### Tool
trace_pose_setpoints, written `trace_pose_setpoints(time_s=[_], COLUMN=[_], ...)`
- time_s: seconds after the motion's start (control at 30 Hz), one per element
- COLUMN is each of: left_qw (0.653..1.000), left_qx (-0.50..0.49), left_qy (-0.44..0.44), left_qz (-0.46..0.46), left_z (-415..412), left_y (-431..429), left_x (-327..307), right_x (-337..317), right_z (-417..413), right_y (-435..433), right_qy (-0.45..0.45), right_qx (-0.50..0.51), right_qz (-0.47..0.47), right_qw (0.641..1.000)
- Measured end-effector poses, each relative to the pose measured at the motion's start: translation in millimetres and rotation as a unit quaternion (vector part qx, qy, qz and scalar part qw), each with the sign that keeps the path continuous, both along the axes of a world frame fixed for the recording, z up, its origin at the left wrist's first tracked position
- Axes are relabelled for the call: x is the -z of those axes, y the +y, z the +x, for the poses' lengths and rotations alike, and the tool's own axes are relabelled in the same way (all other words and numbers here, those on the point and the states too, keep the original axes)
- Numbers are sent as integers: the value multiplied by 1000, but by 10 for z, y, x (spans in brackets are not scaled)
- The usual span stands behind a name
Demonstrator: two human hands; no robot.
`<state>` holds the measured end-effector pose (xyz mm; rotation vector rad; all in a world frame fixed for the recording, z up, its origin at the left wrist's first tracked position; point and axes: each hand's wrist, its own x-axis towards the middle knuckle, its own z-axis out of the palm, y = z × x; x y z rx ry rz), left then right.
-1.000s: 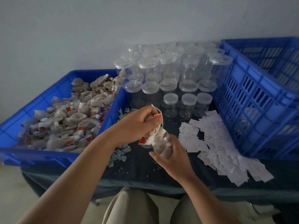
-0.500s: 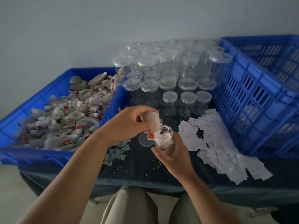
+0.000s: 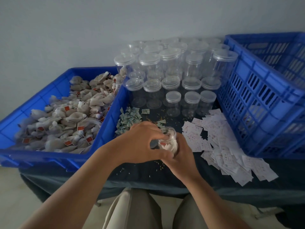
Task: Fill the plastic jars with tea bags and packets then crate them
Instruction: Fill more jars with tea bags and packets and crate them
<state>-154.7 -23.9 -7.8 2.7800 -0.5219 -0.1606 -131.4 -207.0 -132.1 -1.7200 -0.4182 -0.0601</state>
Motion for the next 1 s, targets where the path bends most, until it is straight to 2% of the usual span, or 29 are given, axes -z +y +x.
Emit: trace_pose_setpoints(time_s=[0.1,0.13,0.23,0.3,0.33,0.37,0.4,0.43,0.5,0.53,0.57,0.7,0.87,1.0], left_qw=[994,994,1000,986,967,949,944,951,971,973,971,957,930,883], left_qx=[-35,-33,-4,-54,-111,-174,-226,-253,-237,-226,-228,-283,-323,-331], left_qy=[-103,-99,-4,9,-18,-57,-79,-63,11,25,15,-64,-146,-185], left_qz=[-34,-28,-31,-155,-229,-258,-228,-164,1,52,65,-4,-96,-275], left_z=[-26,-36,-11,73,134,193,253,304,352,355,354,364,286,179], left_y=[-53,-67,-34,42,109,193,300,415,599,655,684,678,621,408], left_x=[33,47,100,125,166,217,288,383,640,770,875,1070,991,593], right_x=[13,18,33,44,46,44,43,45,54,58,55,26,1,-49], right_z=[-3,-6,-10,6,13,21,28,33,45,53,58,49,18,-17], right_y=[2,5,6,-5,-8,-9,-10,-9,-10,-12,-14,-3,1,-56], right_qy=[-20,-29,-45,-37,-30,-25,-21,-18,-10,-8,-8,-17,-24,-40], right_qx=[-9,-11,-12,-3,5,15,27,36,47,49,50,51,52,45], right_qz=[-14,-24,-38,-10,5,18,28,35,40,40,39,32,17,-10], right_qw=[1000,999,998,999,1000,999,999,999,998,998,998,998,998,998])
